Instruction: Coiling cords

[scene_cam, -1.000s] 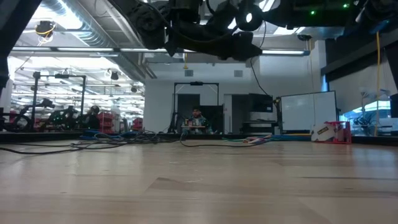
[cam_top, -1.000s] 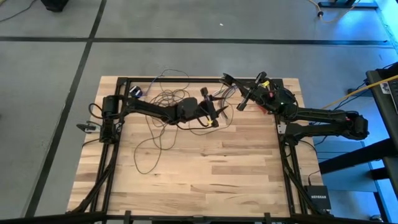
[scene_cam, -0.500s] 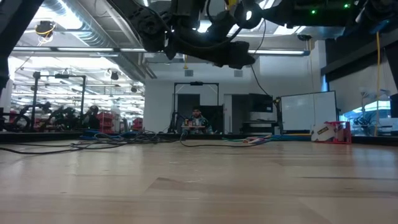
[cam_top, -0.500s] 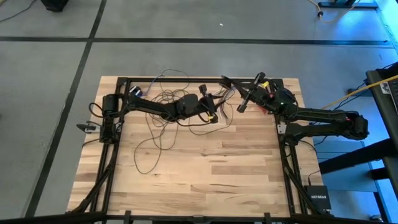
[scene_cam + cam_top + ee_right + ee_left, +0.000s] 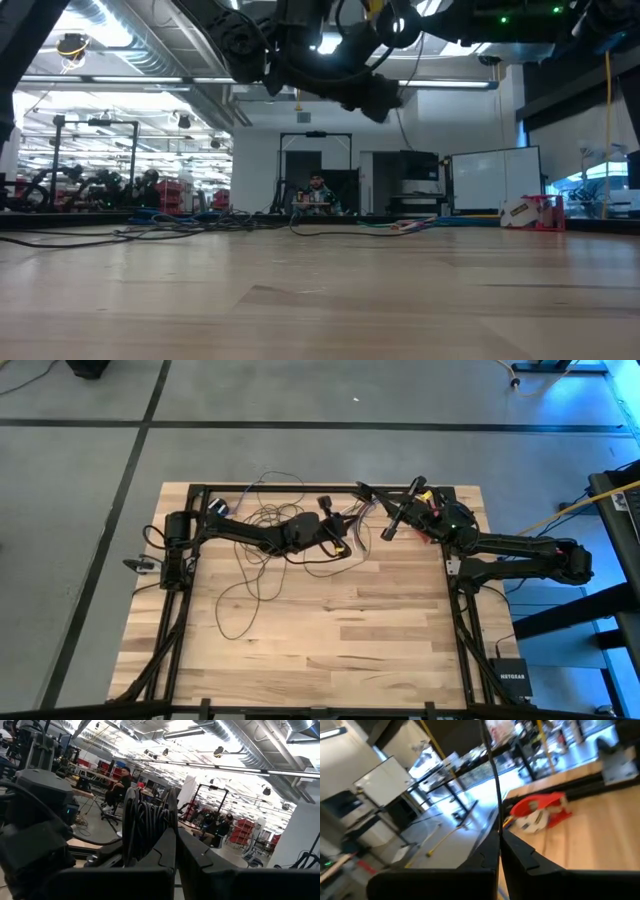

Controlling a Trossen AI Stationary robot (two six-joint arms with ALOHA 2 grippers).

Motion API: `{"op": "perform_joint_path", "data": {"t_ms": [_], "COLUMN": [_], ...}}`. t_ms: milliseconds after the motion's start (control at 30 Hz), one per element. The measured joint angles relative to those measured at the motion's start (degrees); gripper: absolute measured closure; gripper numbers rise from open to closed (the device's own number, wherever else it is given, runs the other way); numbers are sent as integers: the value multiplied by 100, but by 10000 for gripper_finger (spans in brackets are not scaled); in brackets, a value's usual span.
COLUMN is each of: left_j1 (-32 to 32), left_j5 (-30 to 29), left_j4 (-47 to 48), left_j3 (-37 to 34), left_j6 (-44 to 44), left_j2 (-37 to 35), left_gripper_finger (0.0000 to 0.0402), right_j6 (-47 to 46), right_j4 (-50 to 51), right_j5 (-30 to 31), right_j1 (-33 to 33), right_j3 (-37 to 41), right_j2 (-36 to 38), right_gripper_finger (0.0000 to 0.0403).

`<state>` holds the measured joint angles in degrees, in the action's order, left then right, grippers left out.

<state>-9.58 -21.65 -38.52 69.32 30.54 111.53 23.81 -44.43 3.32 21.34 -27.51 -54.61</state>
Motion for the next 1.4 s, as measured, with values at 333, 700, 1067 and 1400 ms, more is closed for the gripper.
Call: {"op": "perform_joint_path", "data": {"t_ms": [333, 700, 1067, 1400], "left_j1": [-20, -22, 82, 274], "left_j5": [-1332, -1876, -1539, -831], "left_j4": [248, 845, 1185, 1193], "left_j3": [0, -223, -442, -442], "left_j6": [772, 914, 179, -176], "left_j2": [-55, -761, -1634, -1655], "left_gripper_finger": [399, 397, 396, 396], "right_j6": [62, 394, 1107, 1423], "right_j4": [162, 826, 1616, 1343], "right_j5": [-294, -794, 23, 369], "right_j1": [0, 0, 2, 4], "right_j3": [0, -103, -240, -245], "right_j2": [0, 3, -33, -588], "right_gripper_finger": [394, 394, 397, 396]}}
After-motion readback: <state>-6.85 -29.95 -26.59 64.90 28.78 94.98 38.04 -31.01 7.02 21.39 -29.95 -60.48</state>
